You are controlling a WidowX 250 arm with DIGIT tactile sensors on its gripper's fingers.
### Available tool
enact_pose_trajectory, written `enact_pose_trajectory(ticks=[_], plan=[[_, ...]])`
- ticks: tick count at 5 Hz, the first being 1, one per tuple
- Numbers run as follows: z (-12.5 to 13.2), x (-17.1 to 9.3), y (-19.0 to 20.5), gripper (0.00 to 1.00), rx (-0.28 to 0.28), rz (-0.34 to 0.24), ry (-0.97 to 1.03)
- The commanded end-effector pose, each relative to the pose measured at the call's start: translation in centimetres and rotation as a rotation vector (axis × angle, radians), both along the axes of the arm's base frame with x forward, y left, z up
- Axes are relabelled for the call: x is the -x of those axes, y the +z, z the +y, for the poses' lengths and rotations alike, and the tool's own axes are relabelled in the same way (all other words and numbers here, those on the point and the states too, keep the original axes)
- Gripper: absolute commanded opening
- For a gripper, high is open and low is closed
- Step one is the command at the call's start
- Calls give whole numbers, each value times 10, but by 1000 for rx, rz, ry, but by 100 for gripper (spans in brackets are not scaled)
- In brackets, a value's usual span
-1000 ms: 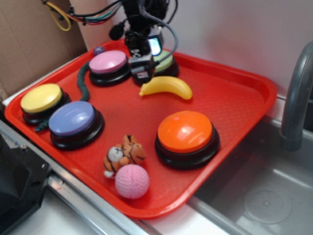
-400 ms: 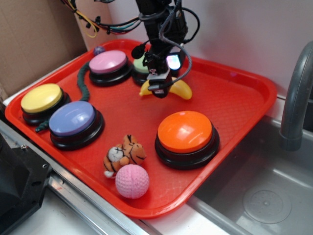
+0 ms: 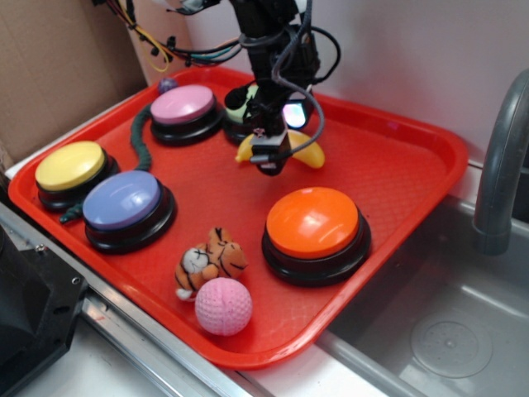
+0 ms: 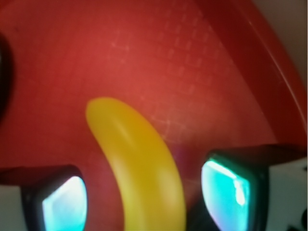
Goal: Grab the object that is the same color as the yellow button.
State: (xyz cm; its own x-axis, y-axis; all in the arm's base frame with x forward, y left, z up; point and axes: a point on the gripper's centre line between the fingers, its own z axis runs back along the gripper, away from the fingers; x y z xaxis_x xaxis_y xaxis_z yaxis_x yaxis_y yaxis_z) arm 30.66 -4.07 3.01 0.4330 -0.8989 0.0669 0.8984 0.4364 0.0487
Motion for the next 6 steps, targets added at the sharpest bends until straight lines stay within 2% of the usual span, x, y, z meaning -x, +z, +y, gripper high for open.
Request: enact_pose_trajectory(ticks=[1,2,3,4,5,6], plan=[[-18,-3,6,100,-68,-41,27],[-15,-3,7,0,-28,-45,21],[-12,-3,11,0,-5,-57,43],[-10,4,31,0,42,-139,90],[-9,3,49,3,1,-155,228],[0,9,83,12,55,-137,484]])
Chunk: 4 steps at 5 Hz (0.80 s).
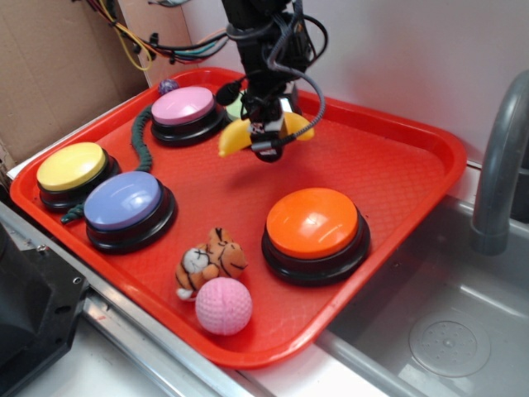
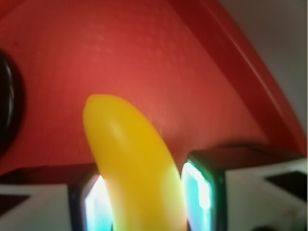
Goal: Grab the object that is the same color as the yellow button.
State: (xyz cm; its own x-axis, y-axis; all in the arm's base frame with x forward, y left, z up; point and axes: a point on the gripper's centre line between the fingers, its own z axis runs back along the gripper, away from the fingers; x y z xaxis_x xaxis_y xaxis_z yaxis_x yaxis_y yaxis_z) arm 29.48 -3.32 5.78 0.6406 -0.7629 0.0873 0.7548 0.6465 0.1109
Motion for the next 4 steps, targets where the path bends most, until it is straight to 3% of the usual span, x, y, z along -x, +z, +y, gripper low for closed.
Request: enact_pose_trajectory(ticks=[1,2,3,4], plan=[[9,9,80,0,119,-42,482],[29,29,104,0,84,-27,733],[48,50,124,0,94,-1,984],[52,61,126,0,112,-28,1203]])
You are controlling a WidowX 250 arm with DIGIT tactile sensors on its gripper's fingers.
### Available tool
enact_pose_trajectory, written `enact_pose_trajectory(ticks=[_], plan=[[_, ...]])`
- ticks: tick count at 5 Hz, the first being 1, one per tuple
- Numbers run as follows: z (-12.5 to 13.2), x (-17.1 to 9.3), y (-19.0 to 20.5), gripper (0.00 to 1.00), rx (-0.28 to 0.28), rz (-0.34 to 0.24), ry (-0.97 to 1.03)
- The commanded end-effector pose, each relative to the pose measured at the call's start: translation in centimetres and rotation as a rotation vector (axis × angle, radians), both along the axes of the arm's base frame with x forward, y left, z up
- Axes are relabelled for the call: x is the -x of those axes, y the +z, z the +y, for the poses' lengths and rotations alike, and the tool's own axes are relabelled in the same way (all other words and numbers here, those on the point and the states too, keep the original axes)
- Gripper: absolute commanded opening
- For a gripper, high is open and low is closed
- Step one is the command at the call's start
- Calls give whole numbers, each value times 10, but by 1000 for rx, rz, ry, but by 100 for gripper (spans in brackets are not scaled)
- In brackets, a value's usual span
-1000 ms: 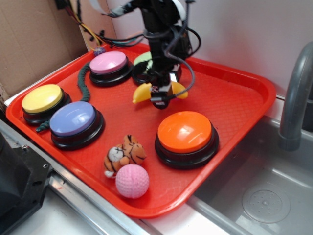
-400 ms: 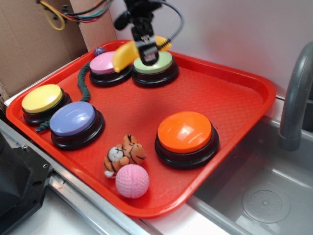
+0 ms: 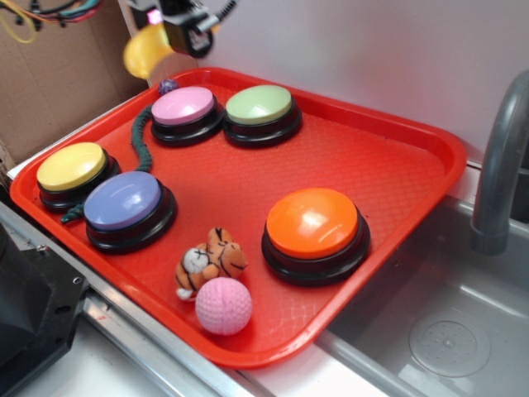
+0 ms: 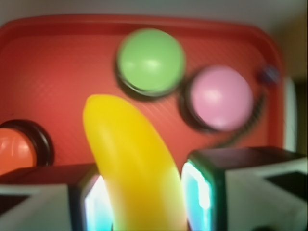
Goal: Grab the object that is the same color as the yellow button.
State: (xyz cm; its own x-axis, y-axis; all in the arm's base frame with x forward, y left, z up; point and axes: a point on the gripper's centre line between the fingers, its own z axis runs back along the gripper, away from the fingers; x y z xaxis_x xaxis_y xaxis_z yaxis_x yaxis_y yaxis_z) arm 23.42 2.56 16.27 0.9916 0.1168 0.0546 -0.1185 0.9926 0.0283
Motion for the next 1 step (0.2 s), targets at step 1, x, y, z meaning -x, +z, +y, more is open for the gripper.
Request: enact_pose_trajectory(ticks=[1], plan=[[-3,1,21,0,-49,-56,257]])
